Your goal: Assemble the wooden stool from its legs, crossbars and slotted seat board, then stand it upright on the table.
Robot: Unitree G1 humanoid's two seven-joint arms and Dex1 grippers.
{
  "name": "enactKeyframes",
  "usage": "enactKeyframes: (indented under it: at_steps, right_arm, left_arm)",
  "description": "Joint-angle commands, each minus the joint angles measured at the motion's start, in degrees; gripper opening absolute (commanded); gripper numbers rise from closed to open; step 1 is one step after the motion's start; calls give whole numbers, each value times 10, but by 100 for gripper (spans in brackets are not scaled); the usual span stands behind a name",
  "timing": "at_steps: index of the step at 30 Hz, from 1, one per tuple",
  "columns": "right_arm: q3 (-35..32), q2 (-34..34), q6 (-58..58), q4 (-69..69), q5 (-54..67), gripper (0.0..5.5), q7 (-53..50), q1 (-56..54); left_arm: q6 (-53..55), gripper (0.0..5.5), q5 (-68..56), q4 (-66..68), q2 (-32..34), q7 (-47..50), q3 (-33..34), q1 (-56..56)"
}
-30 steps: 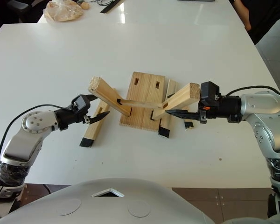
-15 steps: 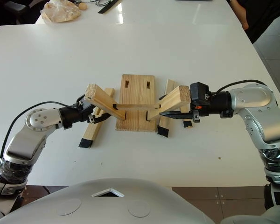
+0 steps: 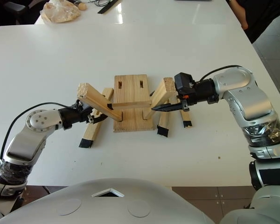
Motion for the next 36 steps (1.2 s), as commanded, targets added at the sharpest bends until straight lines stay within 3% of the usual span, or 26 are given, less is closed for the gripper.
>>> enactKeyframes:
  at_steps: [1,8,16,26,29,30,36]
  right_arm:
    - [153,42,26,100,-158,199,8,47]
    - [177,17,-3,91,-174,199,22,62]
    - [51,-13,66,29,-46,199,-6,27]
    - [20,-4,85,23,-39,199,-7,21]
    - [2,11,81,19,-36,199,-32,21]
    - [-6,16,81,21,-36,236,-42,20]
    - [-39,52,83,38,-63,328,-101,2]
  left_arm:
    - [0,366,-20,-1,-27,-6,-19,-5]
    - [0,366,-22,-9,-25,-7,-15,11]
    - [-79,366,20,60,29,-5,39,44]
    - [-130,527,34,99,29,-2,49,31]
    - [-130,527,33,107,25,0,53,27]
    - [-131,529,33,109,24,2,55,26]
    - [-134,529,31,118,15,18,65,22]
